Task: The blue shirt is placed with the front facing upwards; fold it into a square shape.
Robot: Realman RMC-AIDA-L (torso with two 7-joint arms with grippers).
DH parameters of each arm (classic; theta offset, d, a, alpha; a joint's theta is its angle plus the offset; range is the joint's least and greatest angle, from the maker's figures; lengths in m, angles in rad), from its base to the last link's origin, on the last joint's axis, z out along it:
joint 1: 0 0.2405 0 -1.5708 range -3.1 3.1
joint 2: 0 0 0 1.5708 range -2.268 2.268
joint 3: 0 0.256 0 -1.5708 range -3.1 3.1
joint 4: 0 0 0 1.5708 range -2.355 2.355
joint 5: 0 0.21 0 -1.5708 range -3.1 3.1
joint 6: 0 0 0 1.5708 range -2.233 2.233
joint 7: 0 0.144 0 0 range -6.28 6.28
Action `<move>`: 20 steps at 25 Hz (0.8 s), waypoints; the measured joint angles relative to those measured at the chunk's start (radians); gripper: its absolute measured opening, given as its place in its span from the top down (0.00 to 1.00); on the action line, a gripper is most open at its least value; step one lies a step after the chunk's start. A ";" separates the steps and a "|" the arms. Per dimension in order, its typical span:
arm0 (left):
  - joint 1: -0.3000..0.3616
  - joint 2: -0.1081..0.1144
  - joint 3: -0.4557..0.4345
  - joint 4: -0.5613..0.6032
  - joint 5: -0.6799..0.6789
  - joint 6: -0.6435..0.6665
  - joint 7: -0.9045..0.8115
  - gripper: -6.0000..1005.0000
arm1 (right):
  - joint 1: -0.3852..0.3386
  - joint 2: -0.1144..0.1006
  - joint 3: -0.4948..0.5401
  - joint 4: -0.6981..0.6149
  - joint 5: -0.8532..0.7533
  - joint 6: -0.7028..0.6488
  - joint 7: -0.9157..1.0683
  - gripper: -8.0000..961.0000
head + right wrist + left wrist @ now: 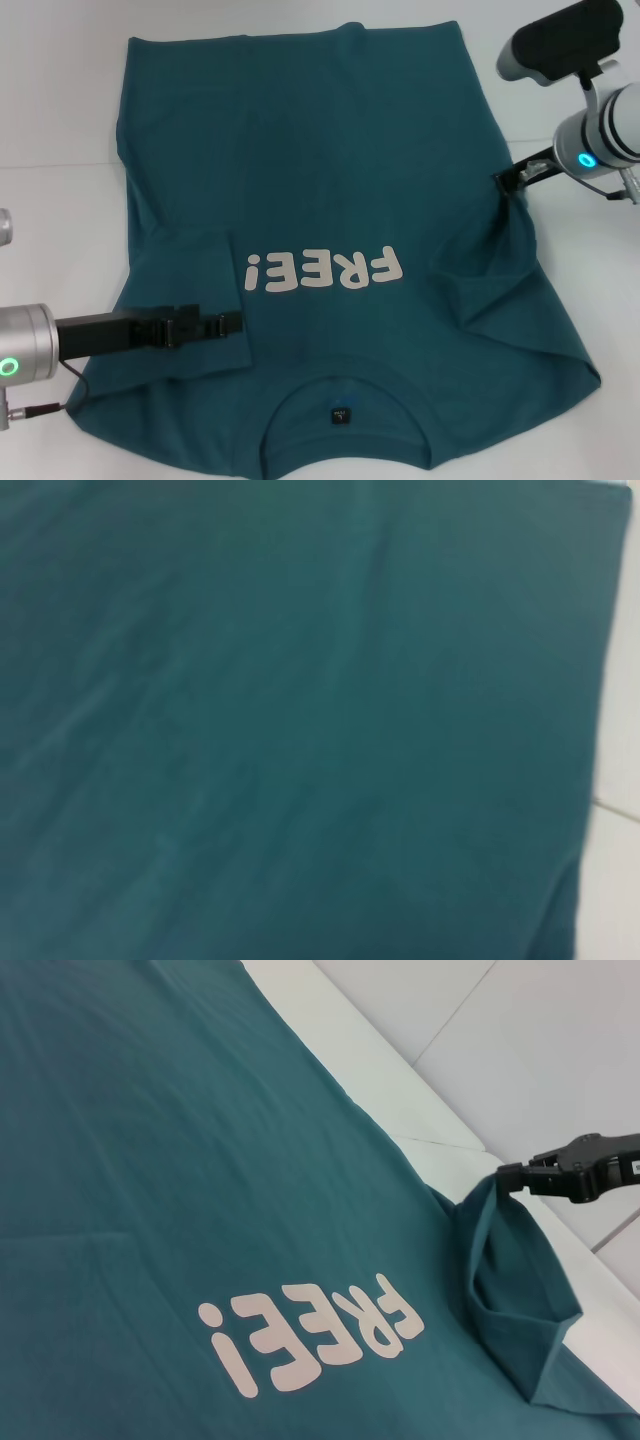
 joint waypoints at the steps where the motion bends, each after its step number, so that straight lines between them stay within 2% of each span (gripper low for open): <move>1: 0.000 0.000 0.000 0.000 0.000 0.000 0.000 0.06 | 0.004 0.002 -0.002 0.000 0.000 0.002 0.000 0.97; 11: 0.001 0.000 -0.001 -0.002 0.000 0.004 0.000 0.06 | 0.029 0.008 -0.010 0.048 0.000 0.053 0.002 0.97; 17: 0.002 0.001 -0.002 -0.003 0.000 0.008 -0.001 0.06 | 0.051 0.035 -0.060 0.093 0.002 0.100 -0.026 0.97; 20: 0.001 0.001 0.000 -0.003 0.000 0.008 -0.003 0.06 | 0.061 0.041 -0.060 0.085 0.006 0.103 -0.020 0.94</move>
